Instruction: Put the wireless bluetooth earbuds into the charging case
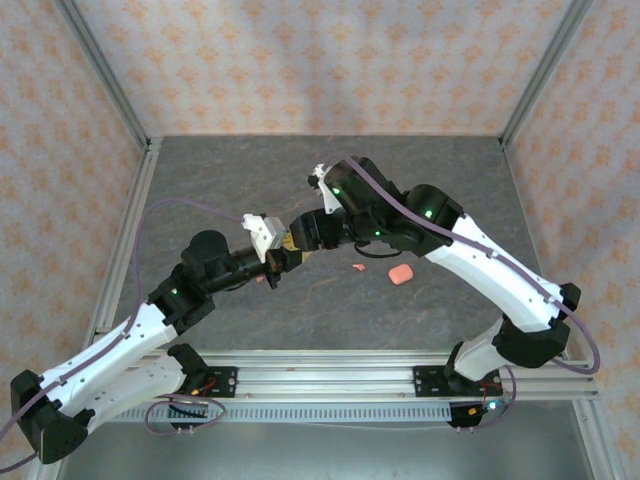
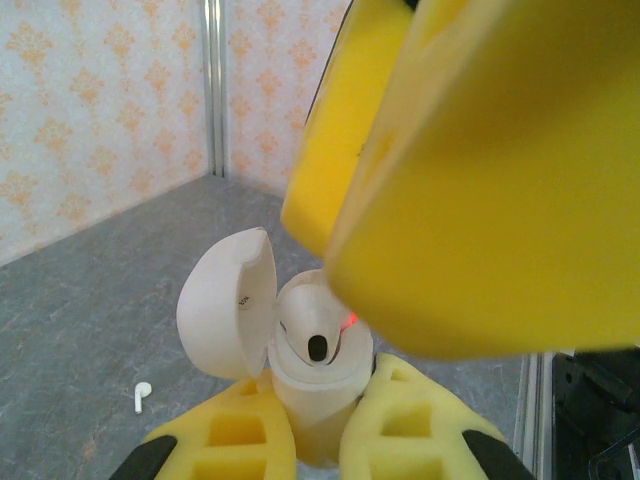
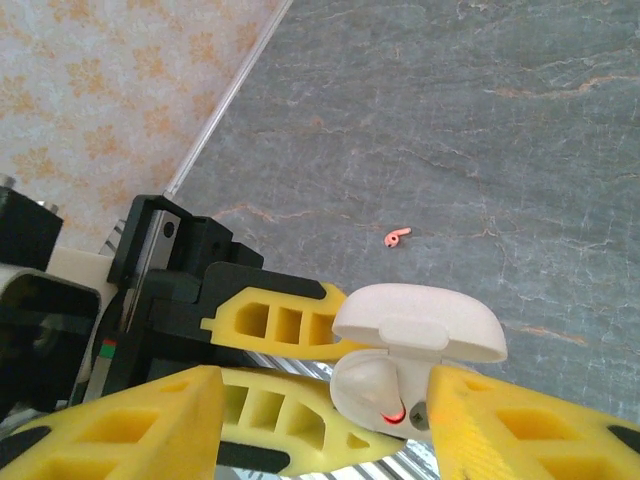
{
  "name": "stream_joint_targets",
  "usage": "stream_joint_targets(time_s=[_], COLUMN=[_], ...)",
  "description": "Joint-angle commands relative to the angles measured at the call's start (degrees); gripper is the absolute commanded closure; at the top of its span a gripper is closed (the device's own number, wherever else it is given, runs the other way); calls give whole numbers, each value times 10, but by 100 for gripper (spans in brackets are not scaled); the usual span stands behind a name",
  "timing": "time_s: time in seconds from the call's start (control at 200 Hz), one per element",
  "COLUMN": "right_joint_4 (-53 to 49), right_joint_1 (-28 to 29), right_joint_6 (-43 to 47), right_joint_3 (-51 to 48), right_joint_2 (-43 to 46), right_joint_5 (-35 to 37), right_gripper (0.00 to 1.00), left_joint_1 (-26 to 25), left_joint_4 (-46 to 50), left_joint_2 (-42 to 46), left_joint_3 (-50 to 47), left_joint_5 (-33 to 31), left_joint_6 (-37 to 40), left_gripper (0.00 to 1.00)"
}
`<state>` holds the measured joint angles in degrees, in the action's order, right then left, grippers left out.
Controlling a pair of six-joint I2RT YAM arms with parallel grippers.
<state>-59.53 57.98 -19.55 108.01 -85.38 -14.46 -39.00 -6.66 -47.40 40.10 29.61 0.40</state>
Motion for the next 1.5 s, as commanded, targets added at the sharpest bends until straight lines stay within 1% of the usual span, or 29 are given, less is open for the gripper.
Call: stream_joint_targets(time_s=[0.0,0.215,0.34,0.49,0.575,0.661,0.776,0.856,0.986,1.106,1.251,1.496], right_joint_4=[5,17,13,-8,-23,-16,27,59,98,119,125,108], right_joint_1=[4,2,-21,-81,-126,-179,-244,-276,-310,-329,-340,-342], right_joint_6=[-12,-16,-26,-47,-59,-71,-86,-92,-95,-93,-97,-91], right_joint_3=[2,-8,-19,-49,-71,-105,-160,-186,-204,-197,-161,-64], right_joint_2=[21,58,81,98,95,88,70,42,-25,-99,-194,-337], right_joint_5=[21,63,80,89,81,42,-23,-54,-92,-100,-96,-76], right_gripper=[44,45,46,47,47,47,48,49,50,50,49,50], left_joint_1=[-2,-2,-2,-2,-2,-2,-2,-2,-2,-1,-2,-2], left_joint_4=[-5,-1,3,11,16,20,21,23,31,32,27,15], left_joint_2=[0,5,11,19,22,23,21,16,6,-2,-6,-3], left_joint_3=[16,14,9,0,-5,-11,-17,-18,-15,-16,-23,-35], left_joint_5=[1,-2,-7,-17,-22,-28,-34,-40,-45,-50,-63,-92], left_joint_6=[-5,-4,-4,-1,1,2,4,8,15,17,16,15], left_gripper=[100,99,99,99,100,99,99,100,100,100,100,100])
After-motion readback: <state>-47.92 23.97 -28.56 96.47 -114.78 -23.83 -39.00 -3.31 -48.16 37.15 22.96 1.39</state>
